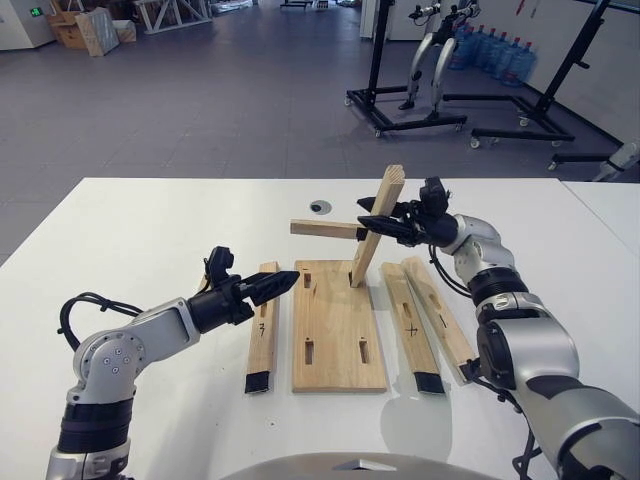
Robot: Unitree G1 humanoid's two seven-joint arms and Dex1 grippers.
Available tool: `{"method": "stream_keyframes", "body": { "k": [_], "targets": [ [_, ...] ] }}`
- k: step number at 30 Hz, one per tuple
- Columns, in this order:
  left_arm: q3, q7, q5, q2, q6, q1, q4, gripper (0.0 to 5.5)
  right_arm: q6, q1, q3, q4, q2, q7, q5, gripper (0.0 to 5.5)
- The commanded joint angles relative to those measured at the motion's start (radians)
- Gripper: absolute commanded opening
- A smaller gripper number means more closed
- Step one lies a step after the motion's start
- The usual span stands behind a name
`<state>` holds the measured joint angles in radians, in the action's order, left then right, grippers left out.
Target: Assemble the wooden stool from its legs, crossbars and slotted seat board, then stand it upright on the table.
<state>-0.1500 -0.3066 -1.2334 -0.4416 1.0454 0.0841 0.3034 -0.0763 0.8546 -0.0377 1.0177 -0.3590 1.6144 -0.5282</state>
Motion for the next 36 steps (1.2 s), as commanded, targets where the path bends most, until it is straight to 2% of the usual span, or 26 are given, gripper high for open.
{"method": "stream_keyframes", "body": {
  "k": [1, 5, 12, 21, 28, 29, 34, 36],
  "targets": [
    [0.012, 0.001, 0.016, 0.002, 0.010, -0.010, 0.013, 4.56, -0.083, -0.064, 0.095, -0.006, 0.025, 0.000, 0.080, 2.07],
    [0.024, 0.006, 0.023, 0.015, 0.000, -0.006, 0.013, 4.56, -0.098, -0.136, 0.097, 0.086, 0.070, -0.071, 0.137, 2.07],
    [0.026, 0.013, 0.039, 0.035, 0.000, -0.012, 0.023, 4.56, 0.104, -0.100, 0.019, 0.170, 0.068, -0.186, 0.100, 2.07],
    [0.018, 0.009, 0.047, 0.041, 0.000, -0.013, 0.018, 4.56, -0.048, -0.135, 0.079, 0.093, 0.092, -0.221, 0.194, 2.07],
    [0.024, 0.006, 0.055, 0.041, 0.001, -0.012, 0.013, 4.56, 0.019, -0.112, 0.044, 0.075, 0.096, -0.224, 0.145, 2.07],
    [0.025, 0.006, 0.057, 0.043, 0.000, -0.014, 0.013, 4.56, 0.037, -0.107, 0.029, 0.071, 0.098, -0.221, 0.128, 2.43],
    [0.033, 0.001, 0.069, 0.050, -0.004, -0.021, 0.016, 4.56, 0.158, -0.074, -0.088, 0.026, 0.110, -0.214, 0.040, 3.21],
    [0.034, -0.001, 0.071, 0.052, -0.003, -0.026, 0.019, 4.56, 0.225, -0.050, -0.141, -0.021, 0.109, -0.212, -0.011, 3.69]
  ]
}}
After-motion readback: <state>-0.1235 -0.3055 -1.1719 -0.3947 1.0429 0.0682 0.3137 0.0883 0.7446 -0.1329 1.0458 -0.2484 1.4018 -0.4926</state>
